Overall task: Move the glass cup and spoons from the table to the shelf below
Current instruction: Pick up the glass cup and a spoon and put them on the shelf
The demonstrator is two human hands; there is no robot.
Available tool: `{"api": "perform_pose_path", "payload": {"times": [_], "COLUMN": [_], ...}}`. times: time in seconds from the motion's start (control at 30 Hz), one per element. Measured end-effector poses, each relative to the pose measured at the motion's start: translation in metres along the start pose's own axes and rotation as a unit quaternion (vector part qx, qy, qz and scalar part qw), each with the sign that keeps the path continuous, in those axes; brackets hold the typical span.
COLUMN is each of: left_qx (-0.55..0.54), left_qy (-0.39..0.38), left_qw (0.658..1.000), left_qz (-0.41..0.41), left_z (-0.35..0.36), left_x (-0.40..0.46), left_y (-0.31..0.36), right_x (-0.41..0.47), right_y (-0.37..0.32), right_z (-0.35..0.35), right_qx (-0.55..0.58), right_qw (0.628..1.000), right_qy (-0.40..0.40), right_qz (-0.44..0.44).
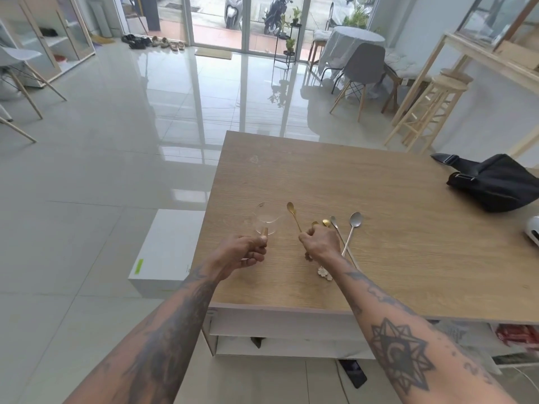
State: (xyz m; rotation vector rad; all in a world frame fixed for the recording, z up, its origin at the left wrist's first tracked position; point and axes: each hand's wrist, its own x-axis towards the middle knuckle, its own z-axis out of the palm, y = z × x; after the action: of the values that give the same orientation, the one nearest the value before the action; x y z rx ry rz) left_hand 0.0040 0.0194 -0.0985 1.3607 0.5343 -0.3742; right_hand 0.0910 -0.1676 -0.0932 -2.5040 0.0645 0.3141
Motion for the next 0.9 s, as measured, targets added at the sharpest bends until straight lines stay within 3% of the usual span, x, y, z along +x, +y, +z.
{"api": "perform_pose_path", "payload": {"times": [0.2,0.57,0.73,0.9], "left_qx": [0.025,0.027,0.008,-0.001], "left_qy": [0.012,0.103,0.124,0.134], "left_qw": [0.997,0.972,0.97,0.974], "left_qz": [0.071,0.211,0.211,0.181], "left_z": [0.005,0.05,0.079,0.094], "left_x": [-0.025,-0.123,-0.16,-0.188], "left_y": [0.034,0.113,0.088,0.014], "right_x": [-0.011,-0.057,-0.097,-0.146], "right_y": [-0.02,-0.059,-0.026,0.025], "right_z": [-0.044,-0.171,-0.178,-0.139], "right_qx": [0.18,0.284,0.281,0.286], "right_qw": [0.983,0.947,0.949,0.951], "right_qy": [0.017,0.065,0.045,-0.019], "right_qz": [-0.033,-0.137,-0.136,-0.117]}}
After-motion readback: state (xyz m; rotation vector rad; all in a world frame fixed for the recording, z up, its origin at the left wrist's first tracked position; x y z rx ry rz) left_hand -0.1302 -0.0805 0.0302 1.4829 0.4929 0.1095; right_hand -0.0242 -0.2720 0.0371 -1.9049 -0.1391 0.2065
